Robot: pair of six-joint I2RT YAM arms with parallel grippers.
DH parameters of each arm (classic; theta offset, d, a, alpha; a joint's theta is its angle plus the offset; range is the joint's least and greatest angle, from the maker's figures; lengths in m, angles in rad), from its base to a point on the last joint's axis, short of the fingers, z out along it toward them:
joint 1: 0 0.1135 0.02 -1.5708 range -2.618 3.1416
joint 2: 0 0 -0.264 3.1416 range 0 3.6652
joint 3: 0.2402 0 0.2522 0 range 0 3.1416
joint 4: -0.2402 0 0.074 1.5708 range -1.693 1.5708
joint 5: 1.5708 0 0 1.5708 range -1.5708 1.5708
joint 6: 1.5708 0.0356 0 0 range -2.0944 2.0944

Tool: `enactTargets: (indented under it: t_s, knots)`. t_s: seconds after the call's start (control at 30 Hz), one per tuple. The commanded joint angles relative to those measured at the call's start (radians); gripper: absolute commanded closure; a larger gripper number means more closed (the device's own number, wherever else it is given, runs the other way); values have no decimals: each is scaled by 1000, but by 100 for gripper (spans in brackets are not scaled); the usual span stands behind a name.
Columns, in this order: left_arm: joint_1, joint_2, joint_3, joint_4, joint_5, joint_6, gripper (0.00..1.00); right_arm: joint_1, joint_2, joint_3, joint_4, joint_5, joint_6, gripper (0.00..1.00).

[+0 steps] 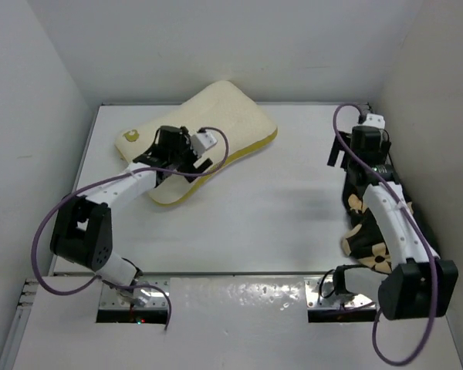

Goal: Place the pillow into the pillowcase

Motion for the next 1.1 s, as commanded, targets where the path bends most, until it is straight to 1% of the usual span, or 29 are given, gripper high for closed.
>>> enactTargets:
  t_s: [0.0,0.07,0.1,0.17,0.23,0.27,0.3,0.37,0.4,0.43,0.47,0.5,0.53,0.57,0.6,0.63,0.67,0.7,0.73,0.77,0.8,0.83,0.87,0.9,0.93,0.97,1.0,1.03,1.07]
  knots:
    - [-5,-31,-78,-22,-41,102,0,-111,50,-48,-181,-2,151,1]
    - [-14,-25,-132,32,-112,147,0,-172,79,-80,-181,-6,182,1]
    - [-11,-19,-182,58,-134,160,0,-192,116,-93,-180,-7,193,1]
    - [8,-8,-225,115,-202,193,0,-235,155,-122,-165,-17,200,2]
    - [44,-16,-270,139,-182,207,5,-252,225,-134,-152,-13,191,6]
    - [57,-34,-287,147,-170,217,10,-260,256,-134,-151,-11,185,9]
    - [64,-46,-322,153,-159,249,26,-261,315,-133,-151,-11,182,16]
    - [90,-92,-356,141,-119,292,44,-263,375,-113,-158,-22,176,23]
    - [118,-112,-383,101,-105,337,69,-263,433,-101,-173,-32,174,35]
    - [133,-147,-399,81,-86,346,82,-257,458,-79,-183,-51,171,43]
    - [159,-167,-425,61,-78,349,100,-252,477,-67,-184,-56,170,52]
    - [210,-192,-440,20,-49,371,100,-243,507,-59,-187,-59,168,76]
    - [236,-244,-455,-3,-30,389,100,-222,517,-38,-186,-68,168,96]
    - [267,-271,-481,-26,-7,410,100,-206,524,-27,-186,-69,170,100]
    - [317,-304,-491,-69,20,458,100,-188,527,-15,-174,-79,168,100]
    - [336,-366,-497,-98,86,481,100,-138,526,10,-161,-95,147,100]
    - [339,-393,-500,-153,123,528,88,-105,521,25,-139,-132,138,100]
    - [374,-420,-497,-173,190,542,73,-66,515,60,-122,-154,113,100]
    - [376,-465,-492,-189,221,544,45,35,503,80,-106,-178,98,100]
    - [376,-482,-488,-197,256,523,35,86,494,100,-68,-225,84,100]
    - [371,-500,-483,-195,316,501,28,192,476,135,-43,-253,43,100]
    - [365,-505,-471,-192,341,483,18,243,466,151,-22,-279,21,100]
    - [350,-503,-462,-175,361,433,15,283,456,165,21,-357,6,100]
    - [322,-496,-453,-162,376,397,13,348,440,177,52,-394,-16,100]
    - [310,-485,-425,-146,378,330,7,375,407,176,75,-430,-21,100]
    - [296,-467,-411,-138,393,303,6,396,388,173,111,-466,-28,100]
    - [290,-454,-396,-135,399,279,3,422,373,174,113,-464,-28,91]
    - [278,-442,-368,-131,405,256,0,426,344,171,98,-461,-28,34]
    - [270,-415,-354,-125,410,245,0,424,333,170,83,-461,-28,10]
